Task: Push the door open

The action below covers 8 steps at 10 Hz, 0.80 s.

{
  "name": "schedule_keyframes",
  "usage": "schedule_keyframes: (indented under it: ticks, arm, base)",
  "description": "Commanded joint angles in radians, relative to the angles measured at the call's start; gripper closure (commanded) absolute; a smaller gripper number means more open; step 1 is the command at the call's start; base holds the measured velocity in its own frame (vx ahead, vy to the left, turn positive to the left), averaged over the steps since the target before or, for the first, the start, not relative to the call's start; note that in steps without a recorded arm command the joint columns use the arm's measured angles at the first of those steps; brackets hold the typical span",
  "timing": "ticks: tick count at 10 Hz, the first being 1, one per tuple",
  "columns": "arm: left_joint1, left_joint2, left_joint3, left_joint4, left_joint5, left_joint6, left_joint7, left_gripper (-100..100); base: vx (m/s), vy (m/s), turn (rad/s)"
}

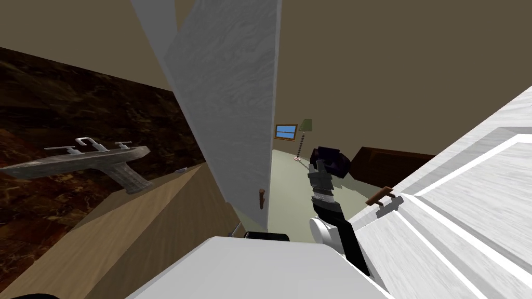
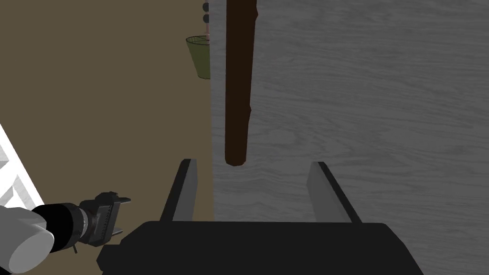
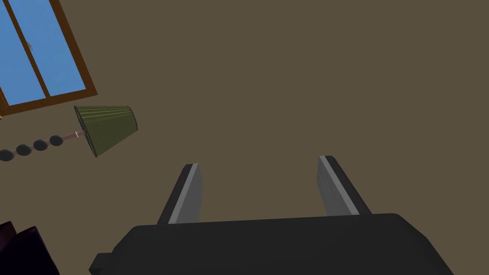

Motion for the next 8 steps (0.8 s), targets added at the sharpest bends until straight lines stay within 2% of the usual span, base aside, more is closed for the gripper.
schedule_keyframes:
  ticks: [1, 2, 3, 4, 5, 6, 8]
  arm:
    - [-0.005, -0.018, 0.021, -0.002, 0.022, 0.021, -0.009, -100]
    - [-0.007, -0.045, 0.033, -0.002, 0.035, 0.033, -0.014, -100]
    - [-0.002, -0.03, 0.024, -0.012, 0.026, 0.028, -0.005, -100]
    - [-0.012, -0.013, 0.026, -0.015, 0.028, 0.045, -0.003, -100]
    - [-0.017, -0.007, 0.026, -0.016, 0.028, 0.053, -0.002, -100]
    - [-0.024, -0.005, 0.026, -0.017, 0.029, 0.062, -0.001, -100]
    - [-0.036, -0.013, 0.027, -0.02, 0.03, 0.08, 0.002, -100]
  base:
    - [0.0, -0.231, 0.184]
    - [0.006, -0.198, 0.13]
    - [0.006, -0.09, 0.03]
    - [0.107, -0.103, -0.049]
    - [0.178, -0.098, -0.03]
    - [0.212, -0.069, -0.026]
    - [0.208, -0.092, -0.03]
